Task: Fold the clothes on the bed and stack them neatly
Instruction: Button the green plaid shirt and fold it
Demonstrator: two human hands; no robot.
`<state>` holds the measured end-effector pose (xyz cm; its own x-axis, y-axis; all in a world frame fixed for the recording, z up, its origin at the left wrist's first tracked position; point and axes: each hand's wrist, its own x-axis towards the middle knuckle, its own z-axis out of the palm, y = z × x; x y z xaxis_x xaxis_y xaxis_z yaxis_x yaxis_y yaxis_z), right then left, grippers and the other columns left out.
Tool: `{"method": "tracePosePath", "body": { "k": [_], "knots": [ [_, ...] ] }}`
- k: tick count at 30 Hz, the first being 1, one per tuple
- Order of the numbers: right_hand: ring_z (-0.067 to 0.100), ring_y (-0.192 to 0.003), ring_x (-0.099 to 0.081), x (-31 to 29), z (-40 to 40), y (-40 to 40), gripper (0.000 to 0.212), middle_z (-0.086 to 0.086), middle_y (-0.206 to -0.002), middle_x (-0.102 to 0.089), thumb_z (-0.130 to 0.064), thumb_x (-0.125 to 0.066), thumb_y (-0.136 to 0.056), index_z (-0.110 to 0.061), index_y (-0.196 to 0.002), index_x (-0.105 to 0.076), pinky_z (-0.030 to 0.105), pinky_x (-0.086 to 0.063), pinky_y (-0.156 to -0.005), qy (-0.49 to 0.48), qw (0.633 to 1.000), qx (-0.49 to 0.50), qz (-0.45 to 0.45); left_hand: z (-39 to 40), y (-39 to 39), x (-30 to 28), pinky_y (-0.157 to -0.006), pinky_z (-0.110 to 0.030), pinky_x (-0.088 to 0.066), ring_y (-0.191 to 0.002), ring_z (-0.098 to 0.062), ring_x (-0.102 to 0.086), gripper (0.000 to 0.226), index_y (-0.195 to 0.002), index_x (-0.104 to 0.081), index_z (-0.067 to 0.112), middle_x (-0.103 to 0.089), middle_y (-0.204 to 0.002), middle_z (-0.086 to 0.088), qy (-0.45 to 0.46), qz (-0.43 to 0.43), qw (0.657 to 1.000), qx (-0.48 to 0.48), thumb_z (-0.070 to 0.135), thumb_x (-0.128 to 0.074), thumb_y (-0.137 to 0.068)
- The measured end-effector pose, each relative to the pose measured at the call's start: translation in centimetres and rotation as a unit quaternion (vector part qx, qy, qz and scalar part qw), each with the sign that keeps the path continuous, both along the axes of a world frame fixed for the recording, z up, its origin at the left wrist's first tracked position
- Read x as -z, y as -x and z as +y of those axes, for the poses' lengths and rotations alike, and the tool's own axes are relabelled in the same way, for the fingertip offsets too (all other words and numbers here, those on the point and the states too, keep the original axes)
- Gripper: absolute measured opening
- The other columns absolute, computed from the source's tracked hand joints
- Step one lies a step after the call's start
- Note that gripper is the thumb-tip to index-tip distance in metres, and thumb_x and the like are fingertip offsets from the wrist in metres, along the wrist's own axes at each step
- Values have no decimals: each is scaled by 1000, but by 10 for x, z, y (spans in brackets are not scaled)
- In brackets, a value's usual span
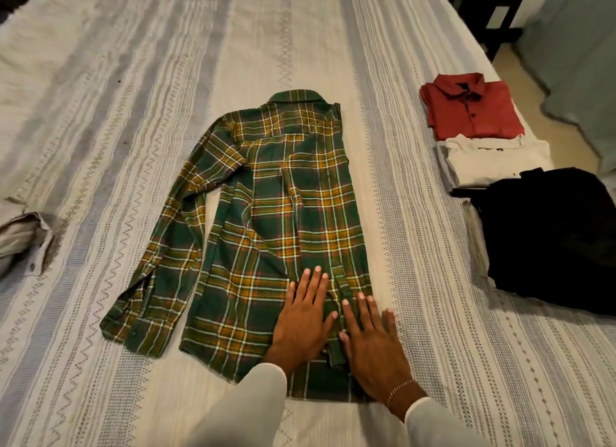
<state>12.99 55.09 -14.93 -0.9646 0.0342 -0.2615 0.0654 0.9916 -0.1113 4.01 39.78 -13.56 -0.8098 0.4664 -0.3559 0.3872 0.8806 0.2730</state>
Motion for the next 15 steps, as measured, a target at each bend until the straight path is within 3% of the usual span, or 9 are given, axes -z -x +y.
{"method": "tracePosePath", "body": {
  "k": [2,5,8,11,15],
  "knots": [
    [43,-132,-53,-10,-6,8,73,21,-142,-57,-50,-4,-105,-15,-141,-57,55,-14,-115,-4,1000,2,5,-7,6,-9,-127,-39,0,-155,-17,8,65,-161,-4,24,4,-169,3,-42,-23,999,-20,53,-23,-106],
    [36,-116,-64,-33,-14,23,78,13,-120,-70,-51,-3,-103,-17,-116,-72,56,-32,-111,15,998,19,54,-27,18,-25,-126,-35,-15,-153,-18,-18,57,-158,-24,23,-21,-166,2,-75,-11,991,-107,49,-29,-107],
    [25,-103,-64,-49,-35,41,66,3,-112,-68,-54,-9,-104,-25,-109,-68,44,-53,-96,65,994,7,92,-63,32,-29,-122,-38,-28,-146,-21,-33,52,-150,-37,22,-36,-159,-1,-43,16,980,-196,48,-32,-106],
    [16,-96,-62,-52,-80,50,55,-4,-108,-64,-58,-19,-103,-27,-109,-64,30,-56,-84,140,983,-81,85,-112,40,-29,-117,-41,-35,-139,-27,-40,48,-145,-43,17,-42,-152,-8,8,51,957,-286,45,-37,-106],
    [21,-105,-55,-48,-145,58,44,3,-117,-59,-55,-46,-97,-19,-118,-61,36,-52,-90,227,959,-169,2,-154,47,-27,-111,-43,-37,-132,-34,-45,53,-144,-40,6,-45,-146,-17,10,56,929,-365,40,-48,-103]
  ]
}}
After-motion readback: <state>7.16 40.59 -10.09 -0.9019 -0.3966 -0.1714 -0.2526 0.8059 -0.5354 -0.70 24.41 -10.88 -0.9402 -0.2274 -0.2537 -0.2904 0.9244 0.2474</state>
